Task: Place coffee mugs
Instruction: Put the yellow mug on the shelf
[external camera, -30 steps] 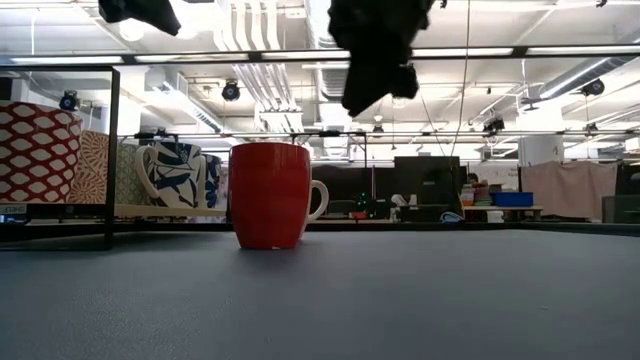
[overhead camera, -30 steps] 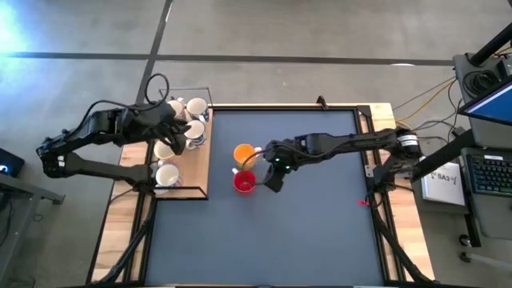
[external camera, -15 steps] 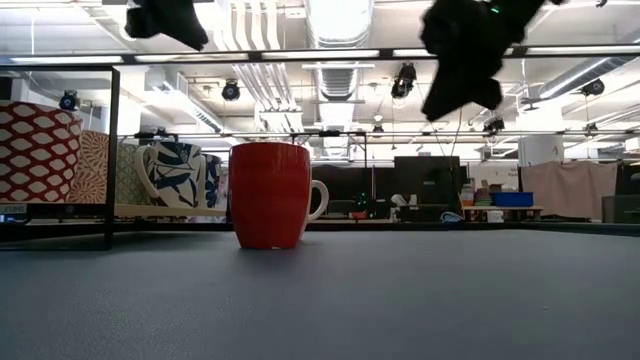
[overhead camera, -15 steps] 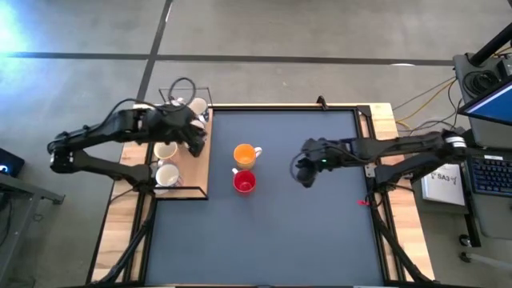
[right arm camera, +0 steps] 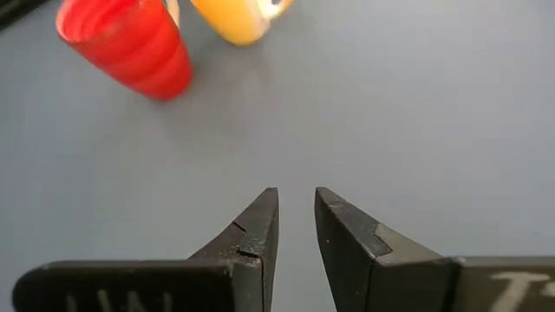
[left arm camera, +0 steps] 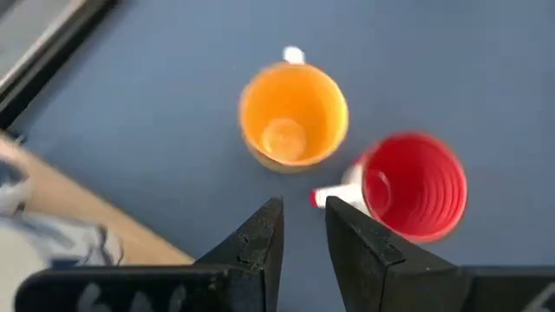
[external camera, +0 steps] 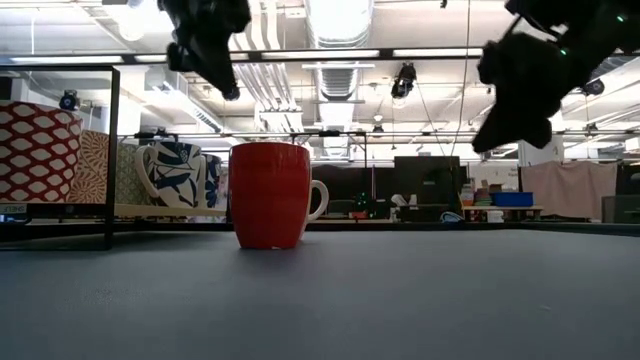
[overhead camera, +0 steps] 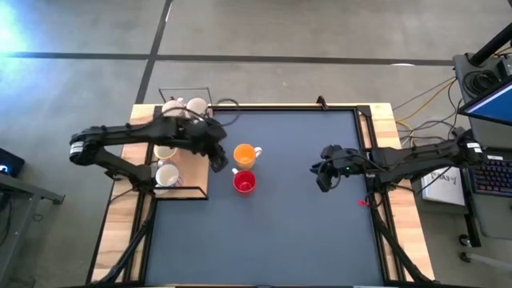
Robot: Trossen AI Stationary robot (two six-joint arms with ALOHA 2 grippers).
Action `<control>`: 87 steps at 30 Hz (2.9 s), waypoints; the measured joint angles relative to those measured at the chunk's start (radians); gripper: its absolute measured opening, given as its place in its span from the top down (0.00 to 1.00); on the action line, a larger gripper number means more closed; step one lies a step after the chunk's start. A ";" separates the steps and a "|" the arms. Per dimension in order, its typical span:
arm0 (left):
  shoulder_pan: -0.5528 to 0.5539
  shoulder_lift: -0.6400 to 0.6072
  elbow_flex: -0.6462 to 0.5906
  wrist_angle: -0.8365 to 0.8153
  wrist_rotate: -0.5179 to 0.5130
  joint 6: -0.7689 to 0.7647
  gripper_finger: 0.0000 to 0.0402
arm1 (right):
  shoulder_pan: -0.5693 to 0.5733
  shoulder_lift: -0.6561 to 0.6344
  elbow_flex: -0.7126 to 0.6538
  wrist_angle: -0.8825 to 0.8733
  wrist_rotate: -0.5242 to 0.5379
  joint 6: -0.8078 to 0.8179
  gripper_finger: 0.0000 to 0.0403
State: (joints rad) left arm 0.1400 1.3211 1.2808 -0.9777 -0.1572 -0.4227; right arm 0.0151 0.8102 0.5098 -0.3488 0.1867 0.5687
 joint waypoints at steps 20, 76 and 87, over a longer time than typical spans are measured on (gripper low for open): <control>-0.081 0.239 0.000 0.154 0.042 0.362 0.82 | 0.000 -0.291 -0.344 0.010 -0.002 0.077 0.84; -0.059 0.429 0.000 0.245 -0.110 0.301 0.89 | 0.000 -0.377 -0.399 0.027 0.007 0.033 0.84; -0.054 0.423 0.000 0.240 -0.088 0.279 0.99 | 0.000 -0.377 -0.399 0.030 0.006 0.033 0.84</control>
State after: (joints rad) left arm 0.0856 1.7442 1.2804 -0.7372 -0.2451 -0.1434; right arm 0.0151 0.4332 0.1104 -0.3183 0.1928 0.6022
